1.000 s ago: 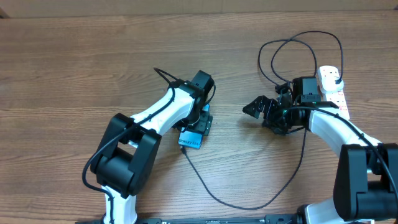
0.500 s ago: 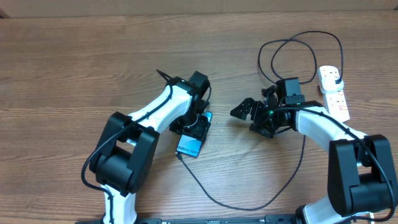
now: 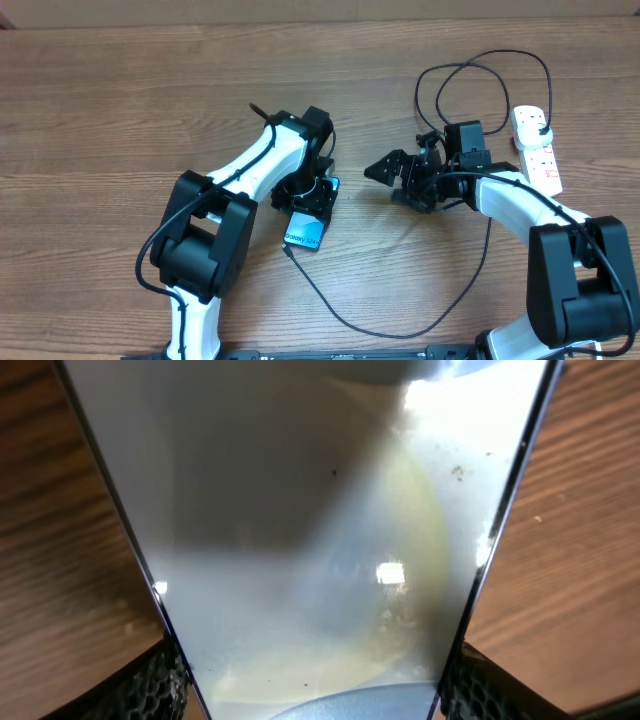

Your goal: Plug charger to phone and switch on socket

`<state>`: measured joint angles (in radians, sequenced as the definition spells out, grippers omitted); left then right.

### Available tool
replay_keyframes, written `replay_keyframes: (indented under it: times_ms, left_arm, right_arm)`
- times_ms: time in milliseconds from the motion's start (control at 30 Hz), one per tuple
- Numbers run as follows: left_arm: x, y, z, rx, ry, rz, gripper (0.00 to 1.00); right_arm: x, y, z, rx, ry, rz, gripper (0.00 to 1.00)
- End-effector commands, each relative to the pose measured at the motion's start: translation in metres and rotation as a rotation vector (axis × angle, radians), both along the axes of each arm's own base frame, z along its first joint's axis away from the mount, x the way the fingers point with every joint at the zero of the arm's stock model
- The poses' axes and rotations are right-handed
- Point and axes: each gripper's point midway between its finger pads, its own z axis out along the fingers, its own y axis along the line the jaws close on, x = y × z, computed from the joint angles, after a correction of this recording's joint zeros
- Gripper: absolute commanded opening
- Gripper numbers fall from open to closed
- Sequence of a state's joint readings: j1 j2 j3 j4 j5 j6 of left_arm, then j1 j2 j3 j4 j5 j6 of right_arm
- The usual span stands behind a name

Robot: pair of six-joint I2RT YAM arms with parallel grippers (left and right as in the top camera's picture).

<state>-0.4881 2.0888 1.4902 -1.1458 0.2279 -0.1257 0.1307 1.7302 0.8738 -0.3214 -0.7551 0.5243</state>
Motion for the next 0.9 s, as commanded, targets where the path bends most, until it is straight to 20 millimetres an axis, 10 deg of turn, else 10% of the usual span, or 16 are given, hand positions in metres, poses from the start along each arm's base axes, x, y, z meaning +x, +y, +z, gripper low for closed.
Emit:
replay_keyframes:
  times_ms: [0, 867]
  left_arm:
    - [0.021, -0.008, 0.019, -0.041, -0.052, -0.011, 0.67]
    - [0.033, -0.045, 0.097, -0.194, -0.27, -0.089, 0.7]
  right_arm:
    - [-0.004, 0.008, 0.008, 0.068, 0.006, 0.028, 1.0]
    - [0.003, 0.045, 0.029, 0.177, 0.003, 0.027, 1.0]
